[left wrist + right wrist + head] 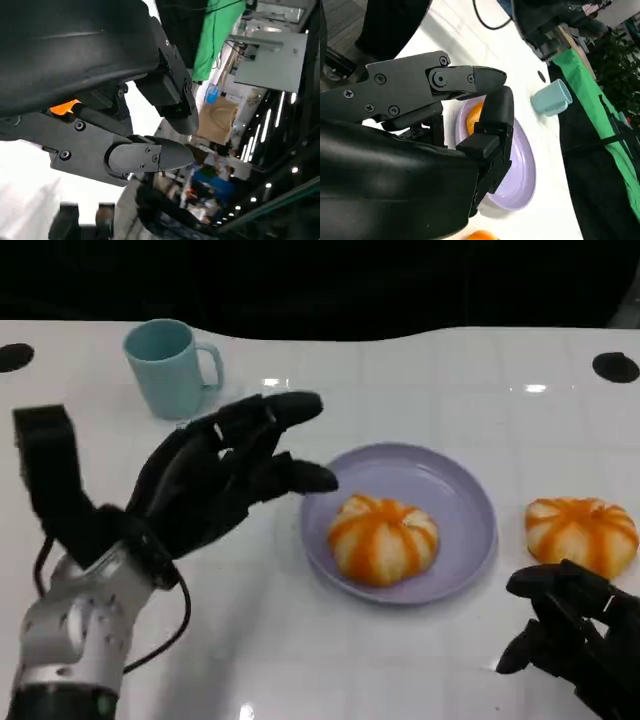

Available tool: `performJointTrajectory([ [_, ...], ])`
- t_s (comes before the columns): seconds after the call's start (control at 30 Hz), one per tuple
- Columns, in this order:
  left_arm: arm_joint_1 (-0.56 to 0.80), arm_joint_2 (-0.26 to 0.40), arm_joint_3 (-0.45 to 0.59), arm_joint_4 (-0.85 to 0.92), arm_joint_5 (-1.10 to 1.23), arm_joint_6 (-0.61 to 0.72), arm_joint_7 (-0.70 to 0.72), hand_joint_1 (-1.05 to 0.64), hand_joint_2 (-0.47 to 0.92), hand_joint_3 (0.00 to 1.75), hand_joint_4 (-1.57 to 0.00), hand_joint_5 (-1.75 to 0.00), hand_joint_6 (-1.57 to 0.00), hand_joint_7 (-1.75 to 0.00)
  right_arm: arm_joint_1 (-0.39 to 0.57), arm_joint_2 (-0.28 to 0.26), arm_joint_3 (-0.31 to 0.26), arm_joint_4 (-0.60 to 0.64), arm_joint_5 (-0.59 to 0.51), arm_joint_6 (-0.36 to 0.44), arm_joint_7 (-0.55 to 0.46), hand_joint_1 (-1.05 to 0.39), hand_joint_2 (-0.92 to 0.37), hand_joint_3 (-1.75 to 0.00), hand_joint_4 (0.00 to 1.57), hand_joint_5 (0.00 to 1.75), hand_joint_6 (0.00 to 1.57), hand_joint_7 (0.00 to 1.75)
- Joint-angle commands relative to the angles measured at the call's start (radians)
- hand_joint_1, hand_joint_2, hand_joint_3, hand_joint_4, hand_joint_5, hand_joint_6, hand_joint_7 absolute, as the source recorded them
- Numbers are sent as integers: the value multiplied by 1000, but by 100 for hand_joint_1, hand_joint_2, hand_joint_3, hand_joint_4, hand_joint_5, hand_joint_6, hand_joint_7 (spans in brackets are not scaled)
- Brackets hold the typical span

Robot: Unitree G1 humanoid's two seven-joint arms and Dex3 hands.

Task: Grasp the bread from the table and place it into the plate.

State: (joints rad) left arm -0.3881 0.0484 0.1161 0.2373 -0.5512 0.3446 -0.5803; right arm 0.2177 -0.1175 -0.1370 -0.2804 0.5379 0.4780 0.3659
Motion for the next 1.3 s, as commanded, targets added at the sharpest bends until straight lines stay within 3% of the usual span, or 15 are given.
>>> performJointTrajectory([
  [0.03,146,-5,54,-227,-121,190,119,-57,92,55,-57,-158,-55,-120,12,-11,-8,-15,2,-5,-4,-46,-92,-30,58,148,51,116],
  [0.23,283,-11,56,-367,-173,258,162,-55,92,54,-55,-174,-47,-140,14,-12,-9,-25,7,9,-10,-46,-92,-30,57,149,51,117],
  [0.63,496,-98,6,-479,-113,156,242,-54,92,55,-69,-175,-43,-172,25,-8,-5,-38,10,7,-11,-45,-92,-31,56,148,51,115],
  [0.8,541,-94,-19,-460,-73,91,217,-54,92,53,-67,-175,-41,-175,33,-9,-2,-37,3,-5,-6,-46,-92,-32,57,148,51,114],
  [1.3,542,-71,-24,-416,-64,79,206,-54,92,45,-66,-175,-44,-173,27,-7,-5,-40,10,14,-23,-46,-92,-27,59,145,52,114],
])
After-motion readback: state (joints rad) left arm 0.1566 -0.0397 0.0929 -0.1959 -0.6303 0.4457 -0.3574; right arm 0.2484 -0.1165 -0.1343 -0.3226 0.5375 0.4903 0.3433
